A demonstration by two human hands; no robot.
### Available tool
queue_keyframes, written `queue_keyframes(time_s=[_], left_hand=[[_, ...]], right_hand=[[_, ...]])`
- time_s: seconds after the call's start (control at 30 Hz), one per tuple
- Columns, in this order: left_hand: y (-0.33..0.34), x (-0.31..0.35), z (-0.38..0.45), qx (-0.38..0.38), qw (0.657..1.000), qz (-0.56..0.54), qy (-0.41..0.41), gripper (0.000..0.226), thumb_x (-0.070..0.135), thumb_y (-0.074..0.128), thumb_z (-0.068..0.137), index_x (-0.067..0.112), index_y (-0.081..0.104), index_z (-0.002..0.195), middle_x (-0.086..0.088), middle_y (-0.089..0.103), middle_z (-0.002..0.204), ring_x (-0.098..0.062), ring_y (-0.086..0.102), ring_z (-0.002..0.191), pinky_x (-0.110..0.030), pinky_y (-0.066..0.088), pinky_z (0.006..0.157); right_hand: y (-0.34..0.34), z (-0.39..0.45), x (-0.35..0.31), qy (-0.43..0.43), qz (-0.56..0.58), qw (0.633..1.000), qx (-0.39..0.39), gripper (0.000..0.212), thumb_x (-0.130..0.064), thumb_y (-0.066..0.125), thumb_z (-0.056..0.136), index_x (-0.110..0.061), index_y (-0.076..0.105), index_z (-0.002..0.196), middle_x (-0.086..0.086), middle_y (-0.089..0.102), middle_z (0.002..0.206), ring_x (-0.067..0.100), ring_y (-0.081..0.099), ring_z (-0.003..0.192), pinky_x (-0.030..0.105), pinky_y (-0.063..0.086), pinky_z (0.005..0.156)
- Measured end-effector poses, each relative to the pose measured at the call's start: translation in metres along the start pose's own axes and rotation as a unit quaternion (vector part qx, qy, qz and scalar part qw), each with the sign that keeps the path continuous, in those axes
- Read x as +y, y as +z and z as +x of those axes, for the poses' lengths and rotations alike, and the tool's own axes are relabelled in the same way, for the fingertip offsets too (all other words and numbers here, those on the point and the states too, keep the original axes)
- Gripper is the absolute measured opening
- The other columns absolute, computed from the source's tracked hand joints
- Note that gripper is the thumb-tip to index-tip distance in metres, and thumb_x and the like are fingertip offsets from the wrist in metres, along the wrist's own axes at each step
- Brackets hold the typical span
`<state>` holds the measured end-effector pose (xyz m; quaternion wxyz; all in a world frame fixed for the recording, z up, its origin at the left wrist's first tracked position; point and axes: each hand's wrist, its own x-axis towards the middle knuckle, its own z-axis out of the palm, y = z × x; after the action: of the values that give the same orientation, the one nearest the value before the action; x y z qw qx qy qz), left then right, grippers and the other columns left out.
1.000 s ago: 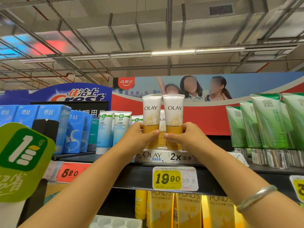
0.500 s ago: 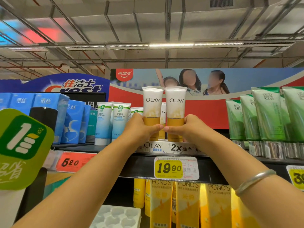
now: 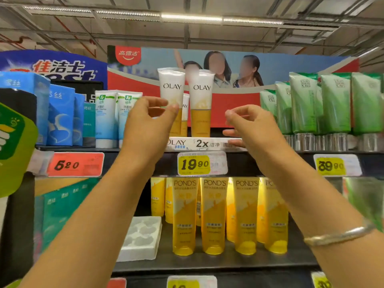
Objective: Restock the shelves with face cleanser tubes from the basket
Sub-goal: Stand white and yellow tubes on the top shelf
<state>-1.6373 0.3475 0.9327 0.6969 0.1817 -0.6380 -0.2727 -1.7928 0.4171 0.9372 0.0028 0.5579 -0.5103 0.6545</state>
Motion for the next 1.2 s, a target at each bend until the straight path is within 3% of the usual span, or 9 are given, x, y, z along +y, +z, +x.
queue_keyframes(time_s=[0.03,0.1,0.2,0.37,0.47,0.77,0.9,1.07,1.2], left_hand=[[-0.001,0.000,-0.015,-0.025,0.999,-0.045,-0.003,0.003,0.029,0.060,0.088,0.026,0.059,0.088,0.007,0.066,0.091,-0.007,0.066,0.083,-0.029,0.053,0.074],[0.000,-0.005,-0.048,-0.074,0.991,-0.108,-0.027,0.009,0.028,0.060,0.087,0.029,0.062,0.079,0.010,0.069,0.075,-0.002,0.065,0.067,-0.018,0.051,0.060],[0.002,-0.018,-0.100,-0.136,0.969,-0.186,-0.095,0.008,0.033,0.063,0.076,0.027,0.067,0.073,0.007,0.070,0.070,-0.004,0.064,0.059,-0.015,0.049,0.054],[0.016,-0.047,-0.185,-0.232,0.911,-0.263,-0.217,0.014,0.039,0.064,0.062,0.028,0.071,0.065,0.006,0.067,0.065,-0.005,0.061,0.055,-0.015,0.049,0.052],[0.033,-0.072,-0.248,-0.286,0.858,-0.276,-0.326,0.014,0.033,0.061,0.067,0.026,0.072,0.062,0.005,0.067,0.062,-0.004,0.059,0.051,-0.013,0.048,0.048],[0.071,-0.134,-0.436,-0.441,0.660,-0.157,-0.588,0.017,0.020,0.051,0.093,0.015,0.064,0.085,0.005,0.069,0.064,-0.005,0.058,0.047,-0.015,0.048,0.045],[0.091,-0.139,-0.492,-0.449,0.605,-0.101,-0.649,0.018,0.016,0.049,0.094,0.012,0.062,0.082,0.001,0.068,0.062,-0.006,0.057,0.042,-0.015,0.048,0.042],[0.144,-0.136,-0.555,-0.480,0.551,-0.040,-0.682,0.021,0.014,0.048,0.094,0.011,0.060,0.078,-0.005,0.060,0.073,-0.015,0.054,0.056,-0.024,0.041,0.056],[0.202,-0.134,-0.615,-0.519,0.506,0.003,-0.689,0.022,0.008,0.045,0.093,0.007,0.054,0.073,0.001,0.055,0.050,-0.006,0.045,0.033,-0.009,0.032,0.036]], right_hand=[[-0.007,-0.014,0.000,-0.001,0.017,1.000,0.002,0.008,-0.028,0.054,0.092,-0.022,0.057,0.089,0.001,0.063,0.098,0.010,0.066,0.080,0.033,0.057,0.080],[-0.020,-0.044,0.003,0.003,0.033,0.999,0.006,0.011,-0.023,0.054,0.093,-0.022,0.059,0.083,-0.002,0.065,0.082,0.004,0.065,0.066,0.023,0.056,0.068],[-0.041,-0.090,0.014,0.042,0.052,0.998,0.003,0.011,-0.021,0.054,0.092,-0.018,0.061,0.083,-0.006,0.065,0.068,0.003,0.063,0.056,0.018,0.052,0.055],[-0.080,-0.181,0.051,0.181,0.060,0.981,0.037,0.013,-0.019,0.055,0.092,-0.017,0.062,0.081,-0.006,0.065,0.062,0.008,0.062,0.055,0.020,0.052,0.056],[-0.101,-0.244,0.082,0.299,0.054,0.949,0.082,0.014,-0.017,0.054,0.092,-0.017,0.059,0.078,-0.006,0.064,0.061,0.008,0.060,0.053,0.018,0.050,0.054],[-0.174,-0.451,0.166,0.598,0.021,0.767,0.230,0.019,-0.013,0.051,0.093,-0.016,0.055,0.075,0.002,0.057,0.067,0.010,0.051,0.054,0.017,0.039,0.049],[-0.213,-0.527,0.186,0.666,0.052,0.682,0.296,0.014,-0.016,0.054,0.092,-0.015,0.057,0.078,0.001,0.059,0.069,0.010,0.055,0.053,0.017,0.043,0.050],[-0.282,-0.600,0.208,0.697,0.134,0.570,0.414,0.010,-0.014,0.050,0.093,-0.014,0.056,0.085,0.006,0.058,0.073,0.015,0.057,0.059,0.023,0.043,0.055],[-0.346,-0.651,0.221,0.719,0.139,0.491,0.471,0.008,-0.012,0.048,0.093,-0.012,0.056,0.092,0.007,0.058,0.075,0.019,0.055,0.066,0.026,0.040,0.059]])
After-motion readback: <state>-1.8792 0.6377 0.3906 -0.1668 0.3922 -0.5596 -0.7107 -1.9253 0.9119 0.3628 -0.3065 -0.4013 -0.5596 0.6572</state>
